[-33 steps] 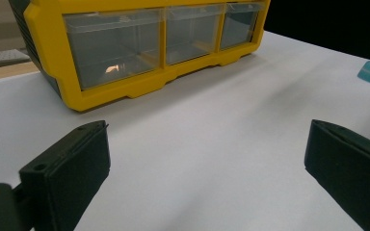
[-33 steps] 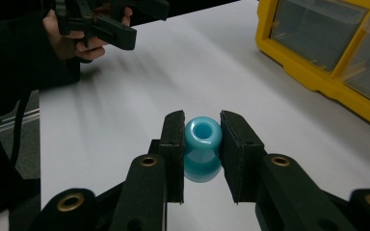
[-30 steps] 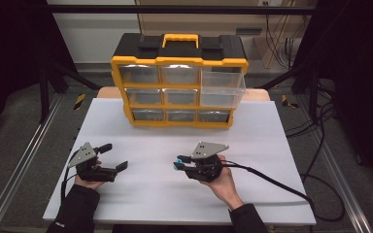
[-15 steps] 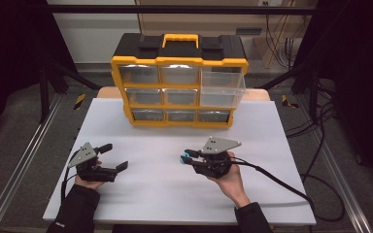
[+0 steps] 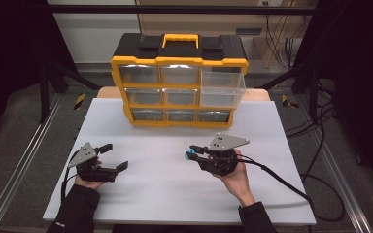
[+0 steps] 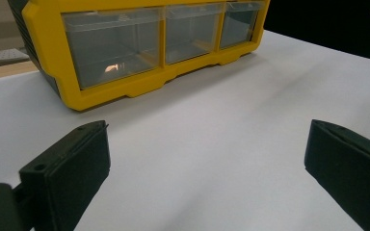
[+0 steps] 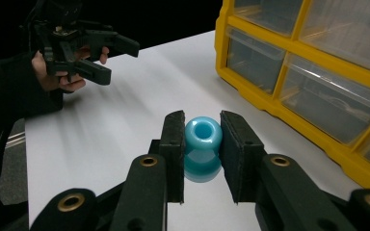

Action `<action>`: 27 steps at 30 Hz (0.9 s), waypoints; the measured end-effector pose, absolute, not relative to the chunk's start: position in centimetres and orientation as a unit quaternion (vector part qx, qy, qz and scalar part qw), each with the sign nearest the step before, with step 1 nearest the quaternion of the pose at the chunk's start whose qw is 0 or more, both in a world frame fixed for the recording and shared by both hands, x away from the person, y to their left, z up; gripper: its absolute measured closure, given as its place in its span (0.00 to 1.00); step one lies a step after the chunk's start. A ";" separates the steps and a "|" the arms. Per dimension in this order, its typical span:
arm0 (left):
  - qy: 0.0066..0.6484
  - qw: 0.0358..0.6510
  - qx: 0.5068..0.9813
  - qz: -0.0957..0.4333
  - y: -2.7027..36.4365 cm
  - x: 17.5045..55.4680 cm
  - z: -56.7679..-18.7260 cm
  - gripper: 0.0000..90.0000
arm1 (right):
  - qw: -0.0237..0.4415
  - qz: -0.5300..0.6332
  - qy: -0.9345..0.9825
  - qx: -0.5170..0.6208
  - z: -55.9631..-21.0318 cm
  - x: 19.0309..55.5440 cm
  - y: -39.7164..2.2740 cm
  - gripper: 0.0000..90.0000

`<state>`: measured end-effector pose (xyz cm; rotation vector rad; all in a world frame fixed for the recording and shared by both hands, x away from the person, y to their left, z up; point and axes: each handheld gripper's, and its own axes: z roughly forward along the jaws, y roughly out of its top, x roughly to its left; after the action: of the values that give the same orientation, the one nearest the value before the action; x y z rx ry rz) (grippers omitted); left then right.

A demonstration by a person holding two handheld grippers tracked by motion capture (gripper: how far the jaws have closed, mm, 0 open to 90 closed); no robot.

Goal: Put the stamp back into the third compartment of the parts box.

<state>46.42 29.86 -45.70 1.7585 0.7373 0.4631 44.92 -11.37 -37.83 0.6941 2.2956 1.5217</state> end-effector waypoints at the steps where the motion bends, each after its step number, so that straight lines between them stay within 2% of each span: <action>1: 0.312 0.556 0.745 0.196 29.9 46.4 -45.7 0.02 | 0.151 0.530 0.799 0.242 -37.7 44.9 -11.5 0.80; 27: 0.313 0.556 0.744 0.198 29.9 46.4 -45.7 0.02 | 0.168 0.540 0.783 0.261 -35.2 44.9 -13.4 0.81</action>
<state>46.42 29.91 -45.68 1.7580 0.7391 0.4669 44.90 -13.41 -35.20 0.7412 2.2260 1.5359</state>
